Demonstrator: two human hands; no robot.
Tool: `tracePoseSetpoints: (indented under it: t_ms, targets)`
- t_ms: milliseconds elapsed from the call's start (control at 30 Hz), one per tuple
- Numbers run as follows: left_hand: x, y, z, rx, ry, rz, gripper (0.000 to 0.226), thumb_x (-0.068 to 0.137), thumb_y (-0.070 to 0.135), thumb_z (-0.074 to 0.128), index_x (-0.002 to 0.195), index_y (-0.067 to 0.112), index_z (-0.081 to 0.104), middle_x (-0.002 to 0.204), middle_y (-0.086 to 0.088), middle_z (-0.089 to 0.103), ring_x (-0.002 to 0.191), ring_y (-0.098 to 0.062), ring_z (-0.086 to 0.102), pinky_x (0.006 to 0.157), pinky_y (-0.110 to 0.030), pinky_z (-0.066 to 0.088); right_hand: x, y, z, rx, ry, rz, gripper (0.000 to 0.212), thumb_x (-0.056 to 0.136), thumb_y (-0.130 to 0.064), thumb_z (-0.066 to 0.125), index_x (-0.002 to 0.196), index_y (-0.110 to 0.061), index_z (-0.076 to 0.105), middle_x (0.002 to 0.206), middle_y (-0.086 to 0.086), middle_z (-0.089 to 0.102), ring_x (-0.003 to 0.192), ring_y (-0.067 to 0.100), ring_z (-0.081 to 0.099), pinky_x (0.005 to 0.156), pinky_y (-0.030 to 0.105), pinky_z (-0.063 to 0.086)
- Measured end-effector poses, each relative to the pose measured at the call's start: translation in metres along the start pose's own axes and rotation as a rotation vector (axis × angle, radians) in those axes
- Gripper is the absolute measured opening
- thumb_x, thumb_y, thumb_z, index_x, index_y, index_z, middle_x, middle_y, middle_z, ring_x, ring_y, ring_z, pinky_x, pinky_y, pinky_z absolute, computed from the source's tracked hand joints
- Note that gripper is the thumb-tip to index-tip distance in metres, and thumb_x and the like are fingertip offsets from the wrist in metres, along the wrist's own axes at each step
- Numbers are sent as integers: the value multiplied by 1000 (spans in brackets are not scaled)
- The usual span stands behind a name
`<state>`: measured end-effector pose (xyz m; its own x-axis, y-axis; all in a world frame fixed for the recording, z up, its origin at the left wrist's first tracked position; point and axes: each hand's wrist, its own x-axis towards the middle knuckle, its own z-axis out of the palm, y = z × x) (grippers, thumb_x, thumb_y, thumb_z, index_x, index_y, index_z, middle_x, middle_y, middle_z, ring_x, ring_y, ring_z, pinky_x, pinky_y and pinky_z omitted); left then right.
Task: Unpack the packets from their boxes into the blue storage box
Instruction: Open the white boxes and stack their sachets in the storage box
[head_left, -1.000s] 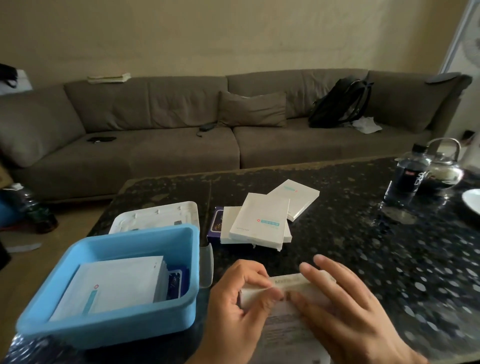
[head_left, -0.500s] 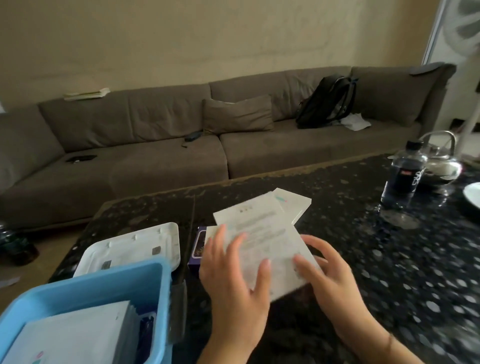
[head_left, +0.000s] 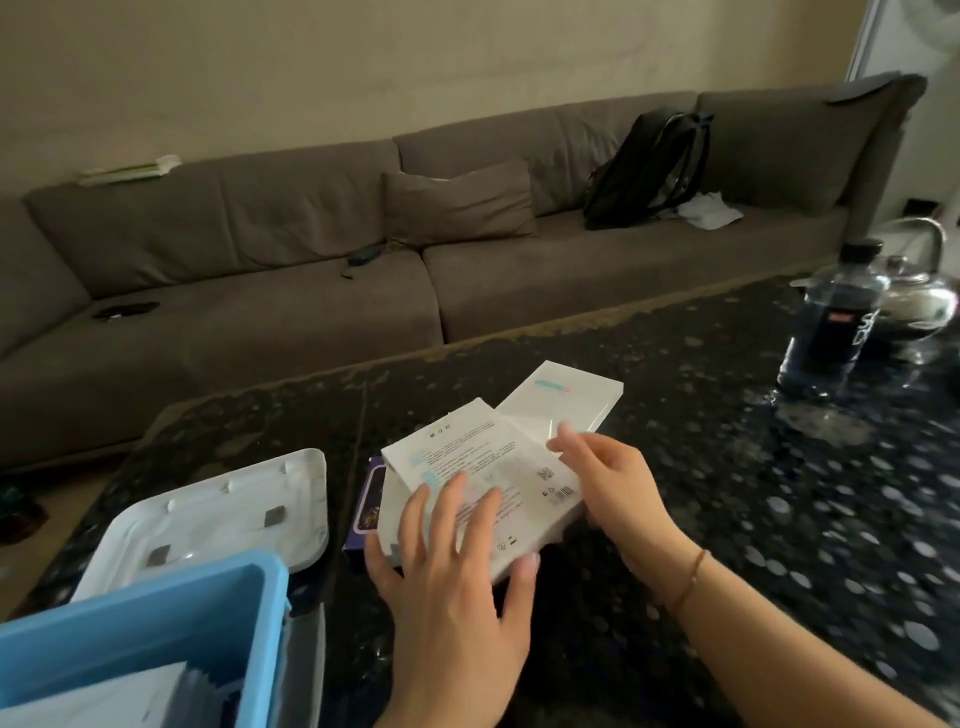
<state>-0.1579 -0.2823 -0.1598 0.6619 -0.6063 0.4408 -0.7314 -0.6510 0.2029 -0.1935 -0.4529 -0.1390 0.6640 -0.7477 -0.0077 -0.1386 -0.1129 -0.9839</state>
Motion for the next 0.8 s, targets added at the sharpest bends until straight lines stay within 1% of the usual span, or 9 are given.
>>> tracePoseSetpoints:
  t_ms: [100,233,267,367,467,567,633,733,800]
  targets:
    - [-3,11,-1,-85,136,52,63,77,55,63,131,28,48,146,-5,45,133,-31,37,100,-69,37,37,11,-7,-136,158,-153,25,99,-29,51,83,-21,69,91,-3,72,76,12,63,71,24,48]
    - [-8,28,-4,-159,237,176,56,76,51,60,126,29,51,146,-4,44,133,-30,38,104,-60,32,73,21,-5,-373,110,-275,19,97,-15,55,100,-23,72,117,-6,67,111,11,57,98,31,47]
    - [-7,30,-4,-125,207,206,56,75,50,63,125,29,51,145,-2,45,133,-29,39,105,-59,30,78,22,-5,-351,95,-257,18,96,-15,56,100,-22,73,116,-6,67,112,11,57,99,32,48]
    - [5,28,-2,82,22,175,62,71,57,65,125,29,53,142,-2,53,131,-30,43,104,-64,22,82,19,-9,-24,29,-129,17,96,-16,57,94,-20,73,101,-5,72,99,15,66,85,28,53]
    - [16,22,-4,184,-103,85,57,80,63,41,119,28,63,135,-2,60,129,-32,50,103,-69,19,83,24,-13,-30,-39,-122,19,95,-14,57,93,-18,75,98,-5,73,98,11,66,78,22,53]
    - [18,16,-5,208,-199,-43,66,85,70,25,122,31,62,138,2,58,131,-30,50,105,-68,16,86,21,-12,99,-21,-72,20,95,-14,57,88,-16,75,96,0,73,99,19,67,88,35,55]
    - [19,12,-9,192,-273,-163,81,84,78,3,135,36,50,149,6,46,139,-26,39,108,-69,10,89,20,-12,123,-24,-105,23,96,-21,54,91,-16,76,102,-2,73,102,15,65,97,38,51]
    - [21,5,-10,195,-304,-270,105,67,83,-24,151,39,18,163,8,15,150,-22,10,111,-68,-3,94,30,-14,-293,-139,-240,29,102,-29,44,119,-24,68,133,-9,58,125,7,46,107,29,34]
    - [23,5,-13,194,-289,-302,107,63,84,-26,153,38,9,165,8,6,150,-22,2,112,-67,-4,97,40,-15,-726,-242,-319,36,102,-34,40,135,-34,54,154,-9,38,145,15,26,119,42,19]
